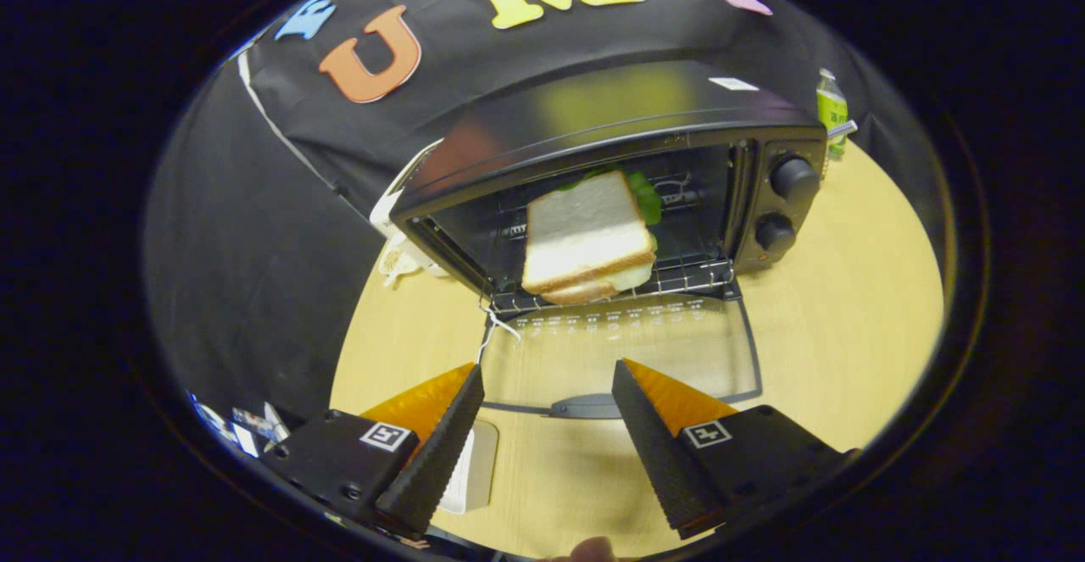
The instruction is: Open the toaster oven, put the food inside, and close the toaster oven door.
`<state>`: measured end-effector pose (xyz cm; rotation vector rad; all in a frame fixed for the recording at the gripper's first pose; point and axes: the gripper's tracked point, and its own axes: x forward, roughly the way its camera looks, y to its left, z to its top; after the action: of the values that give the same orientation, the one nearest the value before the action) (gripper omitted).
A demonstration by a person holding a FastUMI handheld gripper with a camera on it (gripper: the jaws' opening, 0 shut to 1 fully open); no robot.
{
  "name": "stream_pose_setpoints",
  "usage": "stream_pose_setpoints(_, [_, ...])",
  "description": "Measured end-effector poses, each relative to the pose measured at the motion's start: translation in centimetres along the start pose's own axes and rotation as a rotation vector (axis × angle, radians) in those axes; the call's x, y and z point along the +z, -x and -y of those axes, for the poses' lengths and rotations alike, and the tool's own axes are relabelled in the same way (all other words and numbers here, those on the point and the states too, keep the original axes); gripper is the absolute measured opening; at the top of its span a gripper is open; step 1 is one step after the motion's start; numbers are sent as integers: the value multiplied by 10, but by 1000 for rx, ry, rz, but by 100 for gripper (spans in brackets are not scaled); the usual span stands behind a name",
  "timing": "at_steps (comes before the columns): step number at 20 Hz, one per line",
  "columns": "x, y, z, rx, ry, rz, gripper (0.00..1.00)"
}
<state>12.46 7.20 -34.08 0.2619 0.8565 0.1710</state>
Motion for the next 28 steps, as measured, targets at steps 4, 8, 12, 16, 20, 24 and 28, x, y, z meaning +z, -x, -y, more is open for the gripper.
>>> stream_pose_setpoints(4, [-21, 17, 2, -48, 75, 37, 100])
stream_pose_setpoints(8, [-59, 10, 17, -97, 117, 12, 100])
stream_pose_setpoints(12, [-87, -17, 46, -156, 79, -29, 100])
stream_pose_setpoints(16, [-96, -43, 56, -175, 31, -40, 100])
stream_pose_setpoints(20, [-91, -56, 59, -196, 52, -10, 100])
stream_pose_setpoints(24, [-84, -62, 62, -251, 58, 20, 100])
stream_pose_setpoints(28, [-82, -59, 60, -259, 67, 19, 100])
